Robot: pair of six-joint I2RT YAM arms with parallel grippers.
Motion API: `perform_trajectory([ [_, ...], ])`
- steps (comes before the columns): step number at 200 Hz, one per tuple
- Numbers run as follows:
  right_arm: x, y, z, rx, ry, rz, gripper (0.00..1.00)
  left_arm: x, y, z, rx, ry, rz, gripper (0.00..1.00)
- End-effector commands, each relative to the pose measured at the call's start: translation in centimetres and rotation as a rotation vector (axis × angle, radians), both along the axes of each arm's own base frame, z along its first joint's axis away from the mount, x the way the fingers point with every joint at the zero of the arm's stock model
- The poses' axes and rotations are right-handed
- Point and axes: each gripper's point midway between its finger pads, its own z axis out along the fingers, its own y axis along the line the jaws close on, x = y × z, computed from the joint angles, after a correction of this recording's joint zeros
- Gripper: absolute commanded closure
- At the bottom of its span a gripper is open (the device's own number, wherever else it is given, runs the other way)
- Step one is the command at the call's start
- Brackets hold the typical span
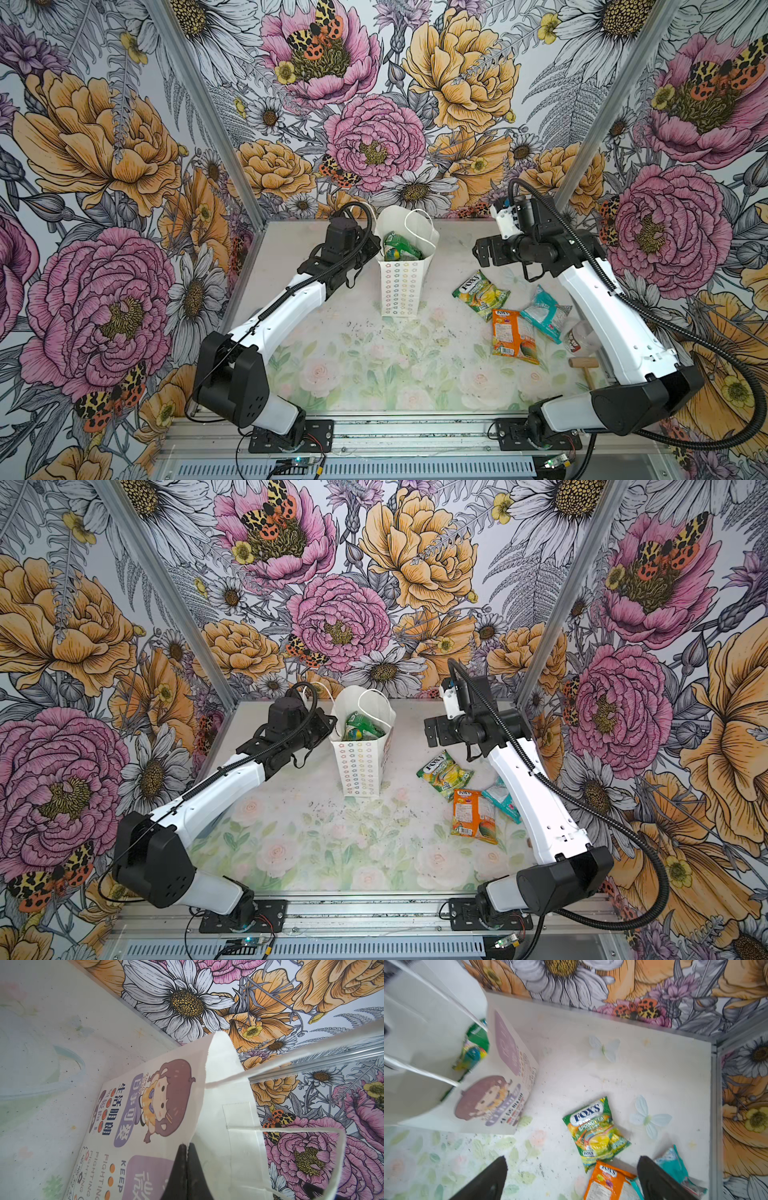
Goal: Place the snacks into the paper bag
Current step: Pick up the snack from the middle-right of the table.
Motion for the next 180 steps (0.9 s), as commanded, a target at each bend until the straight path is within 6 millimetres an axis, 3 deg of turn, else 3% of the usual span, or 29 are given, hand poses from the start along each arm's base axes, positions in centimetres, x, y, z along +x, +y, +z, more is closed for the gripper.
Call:
perform_trajectory([
  [1, -1.4, -2.8, -5.2, -0.217, 0.138, 0.026, 0.00, 0.3, 0.1, 1.4, -0.025, -0.036, -0.007, 1.00],
  [35, -0.3, -4.5, -9.9, -0.345, 0.262, -0.010, 0.00, 0.2, 0.1, 1.6, -0.021, -0.036, -0.007, 1.00],
  [90, 1.8, -3.9, -15.6, -0.244, 0.445, -0.037, 0.00, 0.0, 0.6, 1.8, -0.013, -0.039, 0.006, 1.00],
  [180, 3.6, -2.9, -20.7, -0.137, 0.554, 0.029, 0.01, 0.2, 0.0, 1.6, -0.018, -0.039, -0.002, 1.00],
])
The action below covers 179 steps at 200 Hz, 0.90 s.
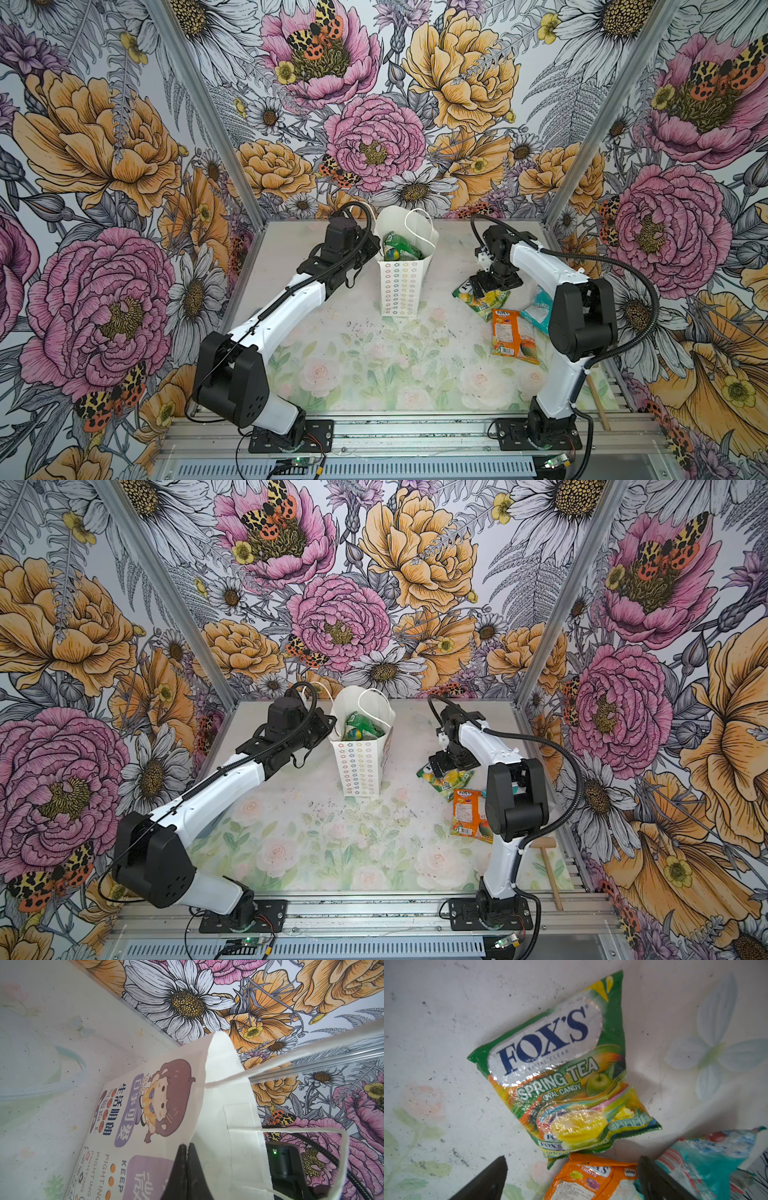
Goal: Place the snacks into the paper bag
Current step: Pick up the snack from the middle-right of the table.
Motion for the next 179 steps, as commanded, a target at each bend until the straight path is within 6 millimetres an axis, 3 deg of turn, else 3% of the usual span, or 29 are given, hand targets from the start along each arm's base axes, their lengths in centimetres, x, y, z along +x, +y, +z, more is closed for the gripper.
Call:
perform_trajectory([
  [1, 1.6, 1.1, -0.6, 0.048, -0.012, 0.029, 0.01, 0.2, -0.1, 1.6, -0.019, -0.039, -0.005, 1.00],
  [87, 1.7, 0.5, -5.5, -0.009, 0.101, 0.009, 0.02, 0.2, -0.2, 1.6, -0.013, -0.038, -0.002, 1.00],
  [124, 1.6, 0.4, -6.5, -0.015, 0.125, -0.014, 0.04, 0.4, -0.5, 1.5, -0.013, -0.035, -0.009, 1.00],
  [179, 1.4, 1.3, -6.7, 0.029, 0.130, -0.039, 0.22, 0.3, -0.5, 1.7, -0.014, -0.039, -0.007, 1.00],
])
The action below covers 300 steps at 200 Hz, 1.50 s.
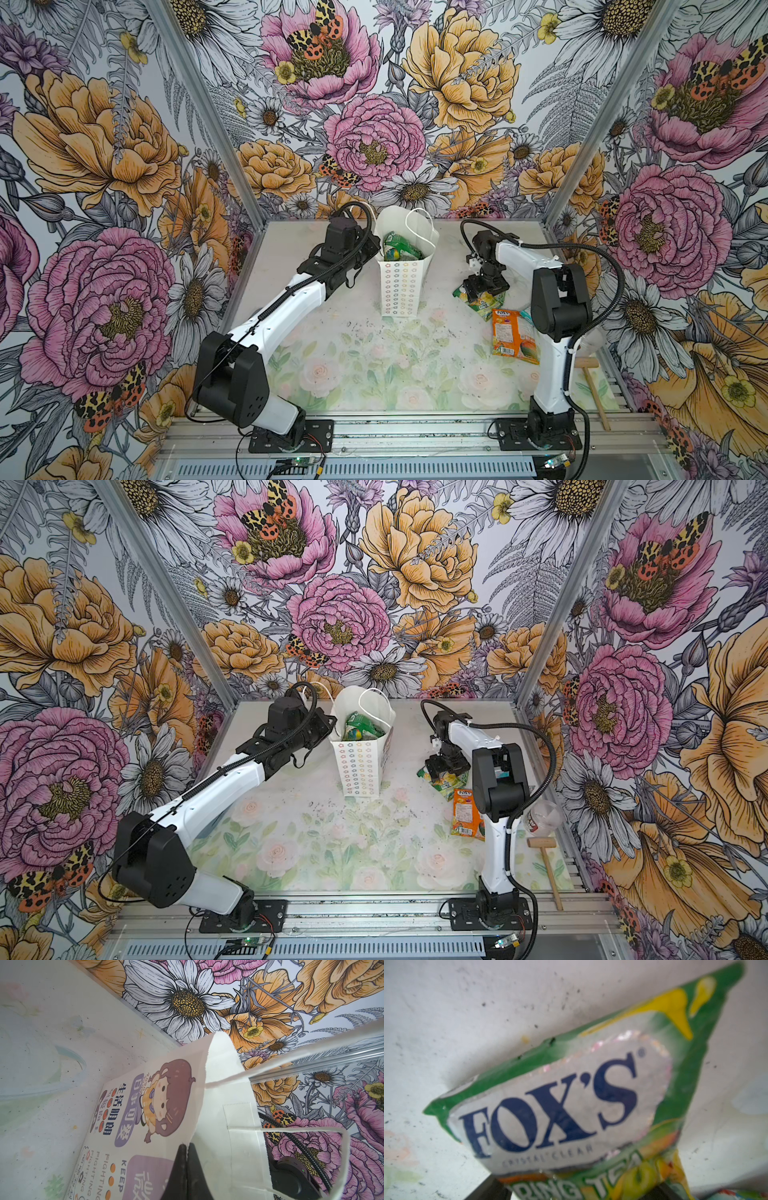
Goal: Place the snacks into the paper bag
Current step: Pick up the snack from the middle-right of the table.
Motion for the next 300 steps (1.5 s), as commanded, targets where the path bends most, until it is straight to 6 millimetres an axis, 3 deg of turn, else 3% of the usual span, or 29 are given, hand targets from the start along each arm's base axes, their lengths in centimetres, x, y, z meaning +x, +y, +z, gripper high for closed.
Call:
perform_trajectory([
  [1, 0.1, 0.8, -1.7, 0.028, 0.018, -0.025, 0.22, 0.4, -0.4, 1.7, -0.015, -0.042, -0.006, 1.00],
  [22, 0.2, 1.0, -1.3, 0.046, -0.003, -0.037, 0.30, 0.3, -0.4, 1.7, -0.015, -0.042, -0.005, 1.00],
  [47, 0.3, 1.4, -0.7, 0.072, -0.022, -0.046, 0.47, 0.3, -0.4, 1.7, -0.014, -0.042, -0.007, 1.00],
  [82, 0.7, 2.2, 1.4, 0.130, -0.077, -0.065, 0.64, 0.3, -0.5, 1.6, -0.015, -0.040, -0.008, 1.00],
  [156, 2.4, 4.8, 9.7, 0.326, -0.256, -0.090, 1.00, 0.2, -0.5, 1.9, -0.019, -0.048, -0.010, 1.00],
  [178, 2.9, 5.3, 12.5, 0.370, -0.318, -0.096, 1.00, 0.1, -0.5, 1.8, -0.019, -0.046, -0.011, 1.00],
  [221, 4.6, 6.3, 20.5, 0.483, -0.484, -0.126, 1.00, 0.1, -0.4, 1.9, -0.025, -0.049, -0.011, 1.00],
  [300, 8.3, 9.4, 40.6, 0.773, -0.902, -0.153, 1.00, 0.2, -0.7, 2.1, -0.030, -0.052, -0.013, 1.00],
])
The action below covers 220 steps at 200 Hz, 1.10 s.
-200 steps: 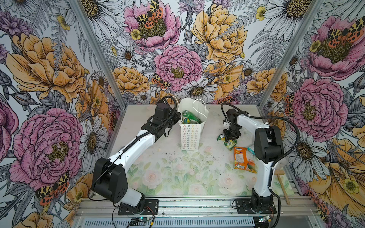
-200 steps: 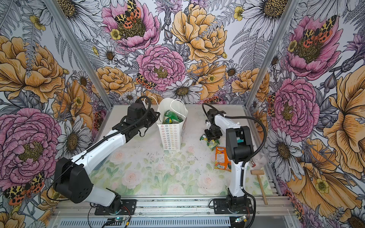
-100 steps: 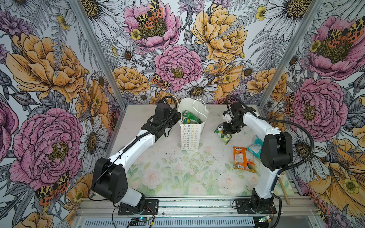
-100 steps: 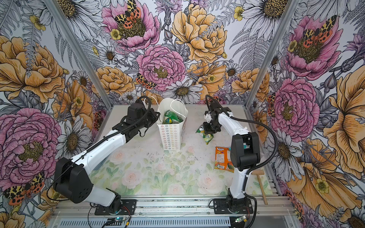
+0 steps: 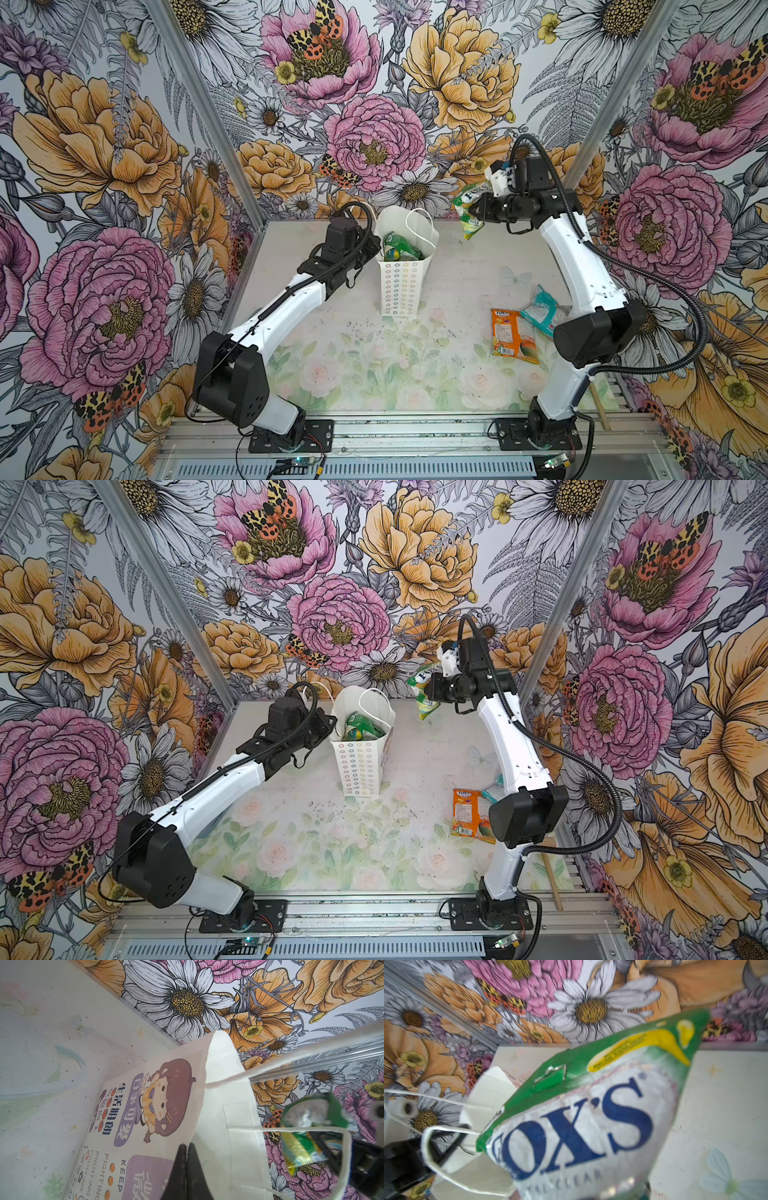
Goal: Place the snacks into the paper bag
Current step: Pick up the snack from the middle-right of the table, then place the snack in the paper bag.
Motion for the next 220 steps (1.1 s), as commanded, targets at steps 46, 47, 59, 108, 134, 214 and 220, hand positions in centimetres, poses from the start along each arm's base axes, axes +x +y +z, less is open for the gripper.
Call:
perform_trajectory([
  [46, 0.8, 7.0, 13.1, 0.239, -0.316, 0.062, 1.00, 0.3, -0.7, 2.3, -0.030, -0.055, -0.014, 1.00],
  [47, 0.8, 7.2, 13.1, 0.242, -0.316, 0.063, 1.00, 0.3, -0.7, 2.4, -0.031, -0.057, -0.014, 1.00],
  [59, 1.0, 8.8, 13.7, 0.283, -0.333, 0.085, 1.00, 0.2, -0.8, 2.2, -0.029, -0.053, -0.016, 1.00],
  [108, 2.2, 13.9, 13.1, 0.382, -0.329, 0.143, 1.00, 0.1, -0.8, 2.2, -0.027, -0.054, -0.016, 1.00],
  [134, 2.5, 16.1, 12.6, 0.428, -0.320, 0.182, 1.00, 0.0, -0.8, 2.1, -0.026, -0.053, -0.016, 1.00],
  [214, 3.1, 20.5, 9.6, 0.459, -0.261, 0.219, 1.00, -0.4, -0.5, 2.2, -0.033, -0.060, -0.013, 1.00],
  [220, 3.1, 20.7, 9.3, 0.456, -0.254, 0.221, 1.00, -0.4, -0.5, 2.2, -0.033, -0.060, -0.012, 1.00],
])
